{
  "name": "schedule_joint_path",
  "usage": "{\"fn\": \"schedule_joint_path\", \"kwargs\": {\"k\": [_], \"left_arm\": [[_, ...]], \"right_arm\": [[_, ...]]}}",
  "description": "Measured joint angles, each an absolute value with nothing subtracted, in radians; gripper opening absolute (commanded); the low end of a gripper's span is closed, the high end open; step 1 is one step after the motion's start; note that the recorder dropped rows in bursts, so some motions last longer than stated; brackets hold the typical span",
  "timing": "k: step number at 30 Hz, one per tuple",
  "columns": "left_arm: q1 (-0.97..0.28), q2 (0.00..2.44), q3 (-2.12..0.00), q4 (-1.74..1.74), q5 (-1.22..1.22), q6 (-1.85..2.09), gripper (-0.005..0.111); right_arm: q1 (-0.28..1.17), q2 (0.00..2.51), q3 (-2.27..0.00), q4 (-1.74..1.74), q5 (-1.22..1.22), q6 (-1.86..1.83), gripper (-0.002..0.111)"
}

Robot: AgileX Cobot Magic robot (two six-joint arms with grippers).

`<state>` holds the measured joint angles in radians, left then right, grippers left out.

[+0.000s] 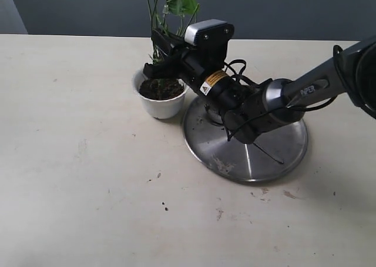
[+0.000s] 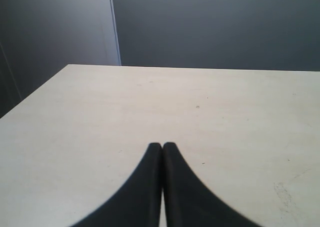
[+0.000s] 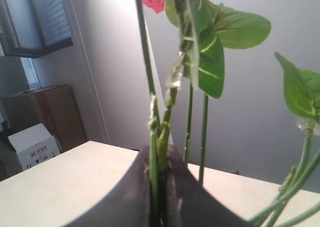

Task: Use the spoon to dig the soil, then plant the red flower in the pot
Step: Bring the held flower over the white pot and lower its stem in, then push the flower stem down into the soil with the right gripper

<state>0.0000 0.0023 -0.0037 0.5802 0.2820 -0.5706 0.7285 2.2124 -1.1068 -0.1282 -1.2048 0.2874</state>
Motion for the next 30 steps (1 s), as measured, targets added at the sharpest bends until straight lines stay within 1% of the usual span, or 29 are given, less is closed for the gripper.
{"fn": "schedule_joint_path", "kwargs": {"k": [7, 13, 21, 30], "left_arm": [[0.0, 0.002, -0.004, 0.58, 0.282, -0.571, 0.0], [0.0, 0.002, -0.004, 0.58, 0.282, -0.571, 0.0], [0.0, 0.002, -0.004, 0.58, 0.282, -0.571, 0.0], [0.0, 0.002, -0.004, 0.58, 0.282, -0.571, 0.0]], "right_arm": [[0.729, 2.247, -1.106, -0.178, -1.245, 0.287, -0.001], [0.731, 2.248, -1.039, -0.182, -1.293, 0.292, -0.001], [0.731, 2.248, -1.039, -0.19, -1.291, 0.331, -0.001], [0.731, 2.239, -1.039, -0.19, -1.236, 0.342, -0.001]]}}
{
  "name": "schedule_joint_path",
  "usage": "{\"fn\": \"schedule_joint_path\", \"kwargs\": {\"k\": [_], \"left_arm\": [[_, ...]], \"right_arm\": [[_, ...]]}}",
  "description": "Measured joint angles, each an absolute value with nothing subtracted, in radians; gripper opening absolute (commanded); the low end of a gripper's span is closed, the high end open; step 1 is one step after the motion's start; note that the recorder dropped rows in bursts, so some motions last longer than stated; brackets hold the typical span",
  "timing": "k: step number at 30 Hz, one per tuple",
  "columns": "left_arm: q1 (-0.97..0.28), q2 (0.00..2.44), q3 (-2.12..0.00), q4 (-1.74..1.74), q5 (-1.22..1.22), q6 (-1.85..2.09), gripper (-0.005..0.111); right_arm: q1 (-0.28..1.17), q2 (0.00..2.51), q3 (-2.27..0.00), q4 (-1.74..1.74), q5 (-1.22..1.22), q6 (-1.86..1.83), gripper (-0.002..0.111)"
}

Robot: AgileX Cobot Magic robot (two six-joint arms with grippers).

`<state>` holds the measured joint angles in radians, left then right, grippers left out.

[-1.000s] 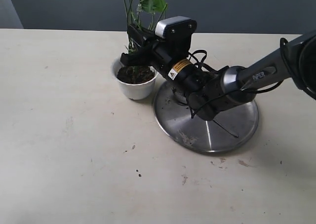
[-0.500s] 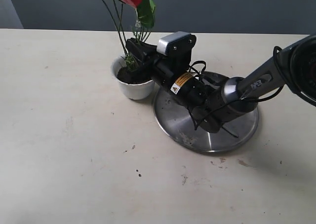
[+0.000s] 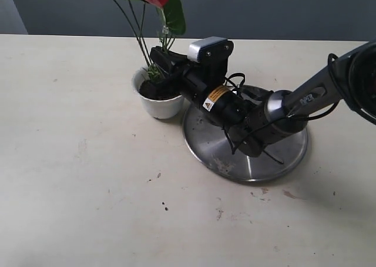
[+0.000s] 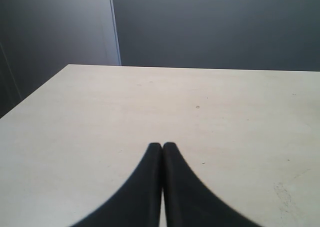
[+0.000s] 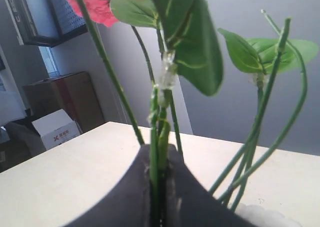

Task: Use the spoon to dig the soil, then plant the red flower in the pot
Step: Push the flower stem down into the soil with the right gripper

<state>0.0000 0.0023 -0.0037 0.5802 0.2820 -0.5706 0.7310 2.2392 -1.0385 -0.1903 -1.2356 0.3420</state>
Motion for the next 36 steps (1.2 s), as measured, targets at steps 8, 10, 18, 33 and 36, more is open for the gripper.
{"fn": "schedule_joint_path", "kwargs": {"k": [8, 10, 18, 33, 36], "left_arm": [[0.0, 0.002, -0.004, 0.58, 0.282, -0.571, 0.0], [0.0, 0.002, -0.004, 0.58, 0.282, -0.571, 0.0], [0.0, 0.002, -0.004, 0.58, 0.282, -0.571, 0.0], [0.0, 0.002, -0.004, 0.58, 0.282, -0.571, 0.0], [0.0, 0.002, -0.004, 0.58, 0.282, -0.571, 0.0]], "right_arm": [[0.731, 2.224, -1.039, -0.183, -1.167, 0.373, -0.001], [0.731, 2.213, -1.039, -0.18, -1.14, 0.373, -0.001], [0.731, 2.167, -0.976, -0.156, -1.114, 0.367, -0.001], [0.733, 2.152, -0.976, -0.151, -1.027, 0.367, -0.001], [0.733, 2.144, -0.976, -0.148, -1.003, 0.367, -0.001]]}}
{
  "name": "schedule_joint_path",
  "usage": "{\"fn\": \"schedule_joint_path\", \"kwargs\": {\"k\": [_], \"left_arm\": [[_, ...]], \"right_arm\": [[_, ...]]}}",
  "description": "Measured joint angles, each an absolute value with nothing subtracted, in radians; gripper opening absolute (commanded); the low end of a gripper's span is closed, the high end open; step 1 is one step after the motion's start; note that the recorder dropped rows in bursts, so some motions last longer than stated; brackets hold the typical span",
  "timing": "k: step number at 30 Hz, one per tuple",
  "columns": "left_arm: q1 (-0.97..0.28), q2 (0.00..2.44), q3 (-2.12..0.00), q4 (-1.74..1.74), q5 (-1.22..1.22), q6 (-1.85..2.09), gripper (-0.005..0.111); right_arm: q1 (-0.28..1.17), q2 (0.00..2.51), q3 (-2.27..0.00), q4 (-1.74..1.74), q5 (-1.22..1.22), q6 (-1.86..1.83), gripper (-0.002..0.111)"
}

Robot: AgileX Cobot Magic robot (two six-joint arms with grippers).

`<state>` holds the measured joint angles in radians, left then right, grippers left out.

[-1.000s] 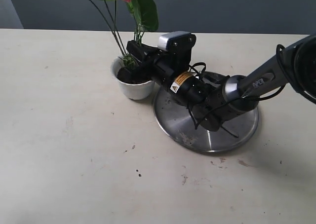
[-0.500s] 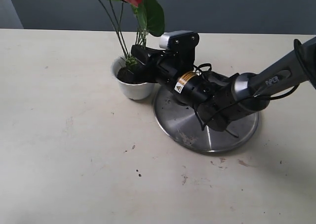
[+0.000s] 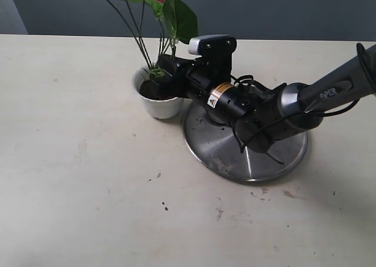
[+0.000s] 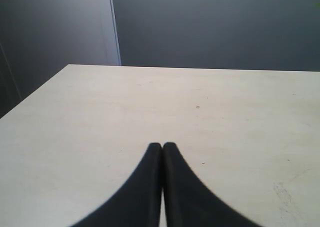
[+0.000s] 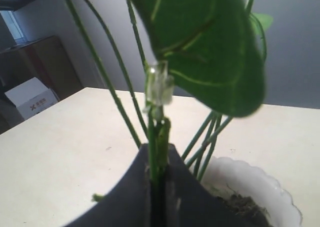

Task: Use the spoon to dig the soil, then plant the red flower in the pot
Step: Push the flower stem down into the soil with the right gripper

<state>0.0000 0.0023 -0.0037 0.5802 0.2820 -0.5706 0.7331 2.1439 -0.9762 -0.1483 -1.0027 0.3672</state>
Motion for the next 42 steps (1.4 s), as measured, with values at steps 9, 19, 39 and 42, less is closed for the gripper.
{"fn": "schedule_joint_path", "kwargs": {"k": [9, 19, 39, 42], "left_arm": [[0.0, 0.002, -0.004, 0.58, 0.282, -0.571, 0.0], [0.0, 0.002, -0.004, 0.58, 0.282, -0.571, 0.0], [0.0, 0.002, -0.004, 0.58, 0.282, -0.571, 0.0], [0.0, 0.002, -0.004, 0.58, 0.282, -0.571, 0.0]], "right_arm": [[0.733, 2.137, -0.969, -0.146, -0.975, 0.369, -0.001], [0.733, 2.121, -0.969, -0.094, -0.911, 0.397, -0.001], [0.733, 2.091, -0.953, -0.089, -0.852, 0.395, -0.001], [0.733, 2.091, -0.953, -0.089, -0.852, 0.395, -0.001]]}}
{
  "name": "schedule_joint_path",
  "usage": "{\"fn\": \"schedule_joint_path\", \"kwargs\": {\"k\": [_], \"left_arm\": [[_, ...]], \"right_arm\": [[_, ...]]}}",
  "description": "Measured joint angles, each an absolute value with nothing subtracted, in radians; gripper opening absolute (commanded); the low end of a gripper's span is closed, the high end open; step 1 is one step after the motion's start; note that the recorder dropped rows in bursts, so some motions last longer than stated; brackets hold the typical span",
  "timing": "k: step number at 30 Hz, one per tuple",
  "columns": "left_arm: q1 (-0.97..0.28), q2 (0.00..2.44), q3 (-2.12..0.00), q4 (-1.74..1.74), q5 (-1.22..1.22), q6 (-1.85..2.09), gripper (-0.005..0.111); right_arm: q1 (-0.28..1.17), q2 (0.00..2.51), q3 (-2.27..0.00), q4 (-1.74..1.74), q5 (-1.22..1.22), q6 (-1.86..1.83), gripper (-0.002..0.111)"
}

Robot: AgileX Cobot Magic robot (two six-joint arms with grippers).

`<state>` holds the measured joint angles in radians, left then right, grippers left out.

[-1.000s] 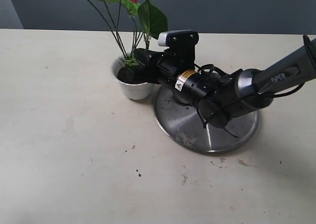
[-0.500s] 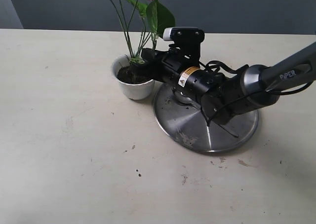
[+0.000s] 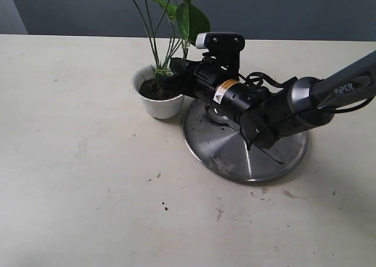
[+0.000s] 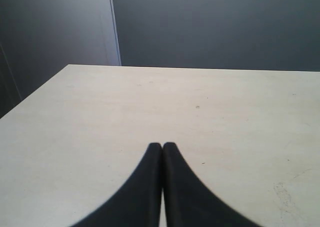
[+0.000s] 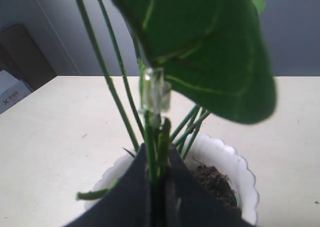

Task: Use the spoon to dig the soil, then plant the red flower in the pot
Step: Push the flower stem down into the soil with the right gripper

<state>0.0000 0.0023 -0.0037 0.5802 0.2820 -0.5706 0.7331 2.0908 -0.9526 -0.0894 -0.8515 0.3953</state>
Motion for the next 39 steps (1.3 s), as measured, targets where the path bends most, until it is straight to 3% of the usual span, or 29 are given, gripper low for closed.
{"fn": "schedule_joint_path", "kwargs": {"k": [18, 23, 39], "left_arm": [[0.0, 0.002, -0.004, 0.58, 0.282, -0.571, 0.0], [0.0, 0.002, -0.004, 0.58, 0.282, -0.571, 0.0], [0.0, 0.002, -0.004, 0.58, 0.282, -0.571, 0.0]], "right_arm": [[0.731, 2.091, -0.953, -0.087, -0.851, 0.395, 0.0], [0.731, 2.091, -0.947, -0.085, -0.838, 0.392, 0.019], [0.731, 2.06, -0.941, -0.084, -0.776, 0.39, 0.02]]}}
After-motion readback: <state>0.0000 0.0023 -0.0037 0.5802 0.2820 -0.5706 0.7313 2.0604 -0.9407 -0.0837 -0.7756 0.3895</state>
